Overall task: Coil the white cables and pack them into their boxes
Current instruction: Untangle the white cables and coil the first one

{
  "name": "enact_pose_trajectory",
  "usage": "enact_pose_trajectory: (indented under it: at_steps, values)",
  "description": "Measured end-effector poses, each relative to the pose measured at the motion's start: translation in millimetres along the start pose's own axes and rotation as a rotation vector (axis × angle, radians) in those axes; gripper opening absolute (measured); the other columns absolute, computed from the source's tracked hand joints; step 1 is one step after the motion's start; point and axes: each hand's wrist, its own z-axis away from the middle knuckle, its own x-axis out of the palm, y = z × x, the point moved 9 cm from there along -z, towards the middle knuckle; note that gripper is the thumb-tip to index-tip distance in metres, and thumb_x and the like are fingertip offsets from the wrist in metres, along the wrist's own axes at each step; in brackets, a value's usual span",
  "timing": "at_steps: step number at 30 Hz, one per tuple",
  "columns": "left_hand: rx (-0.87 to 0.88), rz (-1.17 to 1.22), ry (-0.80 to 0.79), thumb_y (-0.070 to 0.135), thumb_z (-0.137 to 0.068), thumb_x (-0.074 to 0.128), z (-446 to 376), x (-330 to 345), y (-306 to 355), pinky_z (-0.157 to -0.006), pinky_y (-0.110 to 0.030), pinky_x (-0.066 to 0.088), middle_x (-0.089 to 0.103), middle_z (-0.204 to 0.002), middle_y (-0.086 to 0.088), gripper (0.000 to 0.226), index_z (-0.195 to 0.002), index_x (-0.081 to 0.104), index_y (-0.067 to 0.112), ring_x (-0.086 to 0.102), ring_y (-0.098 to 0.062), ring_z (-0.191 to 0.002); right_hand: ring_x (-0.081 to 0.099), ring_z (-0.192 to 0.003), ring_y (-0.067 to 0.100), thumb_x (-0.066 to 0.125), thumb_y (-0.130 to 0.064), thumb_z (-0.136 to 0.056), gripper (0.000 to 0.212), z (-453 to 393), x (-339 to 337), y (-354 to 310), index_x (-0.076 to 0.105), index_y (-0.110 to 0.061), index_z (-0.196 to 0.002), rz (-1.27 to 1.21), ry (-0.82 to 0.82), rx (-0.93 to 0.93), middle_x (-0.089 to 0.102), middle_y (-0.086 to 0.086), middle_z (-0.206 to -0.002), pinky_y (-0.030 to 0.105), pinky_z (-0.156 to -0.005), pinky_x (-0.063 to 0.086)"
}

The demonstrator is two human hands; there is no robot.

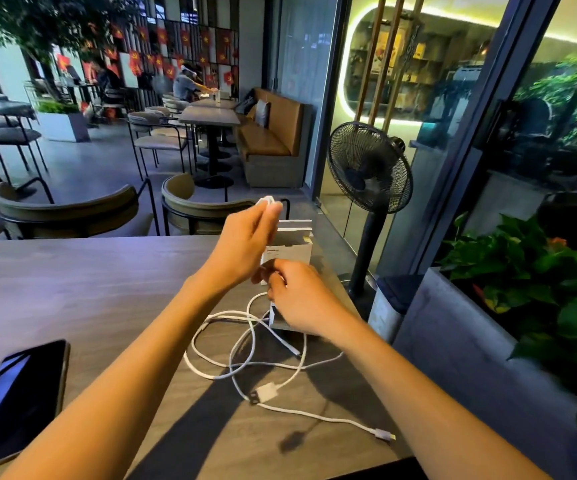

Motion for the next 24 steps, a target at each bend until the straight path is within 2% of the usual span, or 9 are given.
enact_pose_trajectory:
  at_steps: [2,4,6,8,11,15,19,21,24]
  values:
    - [0.013,-0.159,-0.061,0.031,-0.11,0.039,6.1,6.3,-9.1,-0.062,-0.018,0.043,0.057,-0.074,-0.001,0.035,-0.083,0.056,0.015,0.054,-0.009,-0.064,0.058,-0.081,0.012,0.045,-0.021,-0.109,0.029,2.3,-16.8,-11.4,0.073,-0.018,-0.104,0.097,-0.002,-0.008,0.061,-0.008,-0.083,0.03,-0.077,0.045]
    - [-0.024,-0.18,-0.176,0.032,-0.11,0.037,9.8,14.5,-20.5,-0.064,-0.02,0.041,0.056,-0.073,0.004,0.036,-0.083,0.057,0.018,0.053,-0.006,-0.062,0.059,-0.079,0.012,0.051,-0.03,-0.107,0.028,3.1,-40.9,-25.0,0.076,-0.019,-0.101,0.281,0.042,-0.064,0.066,-0.005,-0.085,0.031,-0.074,0.045]
    - [-0.116,-0.021,-0.322,0.034,-0.11,0.035,16.7,26.4,-26.7,-0.061,-0.022,0.038,0.051,-0.066,0.007,0.043,-0.078,0.056,0.016,0.046,-0.005,-0.055,0.058,-0.079,0.014,0.056,-0.041,-0.103,0.027,3.3,-70.1,-37.5,0.076,-0.023,-0.096,0.551,0.162,-0.131,0.066,-0.003,-0.085,0.03,-0.07,0.042]
    - [-0.227,0.274,-0.409,0.041,-0.109,0.032,24.8,37.9,-23.0,-0.054,-0.02,0.032,0.04,-0.061,0.006,0.05,-0.068,0.046,0.017,0.034,-0.007,-0.052,0.058,-0.084,0.018,0.057,-0.043,-0.102,0.027,-0.5,-93.6,-41.9,0.076,-0.024,-0.099,0.637,0.253,-0.189,0.064,-0.002,-0.088,0.031,-0.07,0.039]
    - [-0.325,0.598,-0.344,0.043,-0.098,0.041,23.6,35.1,-12.8,-0.049,-0.02,0.026,0.032,-0.056,0.007,0.04,-0.064,0.042,0.02,0.027,-0.009,-0.052,0.053,-0.096,0.017,0.05,-0.028,-0.108,0.025,-13.9,-100.5,-33.9,0.074,-0.02,-0.112,0.474,0.241,-0.288,0.053,-0.005,-0.095,0.028,-0.079,0.034]
    - [-0.394,1.086,-0.299,0.03,-0.098,0.041,15.8,32.7,-1.8,-0.045,-0.023,0.015,0.018,-0.054,0.008,0.043,-0.056,0.034,0.026,0.015,-0.01,-0.047,0.049,-0.091,0.015,0.047,-0.016,-0.108,0.022,-20.8,-74.6,-10.4,0.068,-0.016,-0.114,0.411,0.273,-0.275,0.05,-0.001,-0.097,0.027,-0.075,0.037]
    - [-0.453,1.064,-0.161,0.029,-0.108,0.031,13.1,34.7,-12.4,-0.043,-0.02,0.02,0.023,-0.052,0.008,0.05,-0.058,0.033,0.023,0.022,-0.007,-0.043,0.05,-0.07,0.014,0.042,-0.002,-0.104,0.032,-15.6,-25.7,13.1,0.056,-0.02,-0.081,0.189,0.092,-0.064,0.053,-0.003,-0.078,0.025,-0.065,0.041]
    - [-0.451,1.047,-0.117,0.031,-0.109,0.03,13.9,32.1,-19.1,-0.047,-0.022,0.021,0.027,-0.054,0.007,0.049,-0.061,0.034,0.021,0.026,-0.009,-0.045,0.056,-0.068,0.013,0.039,-0.008,-0.108,0.03,-11.5,-5.5,19.2,0.064,-0.017,-0.093,0.02,0.008,0.017,0.06,0.0,-0.078,0.02,-0.065,0.053]
    - [-0.413,0.966,-0.078,0.035,-0.112,0.025,13.0,25.6,-26.6,-0.054,-0.024,0.033,0.028,-0.061,0.001,0.047,-0.07,0.037,0.018,0.033,-0.013,-0.052,0.062,-0.071,0.017,0.041,-0.012,-0.11,0.024,-7.8,8.4,22.7,0.064,-0.011,-0.115,-0.169,-0.065,0.081,0.063,0.002,-0.08,0.036,-0.076,0.061]
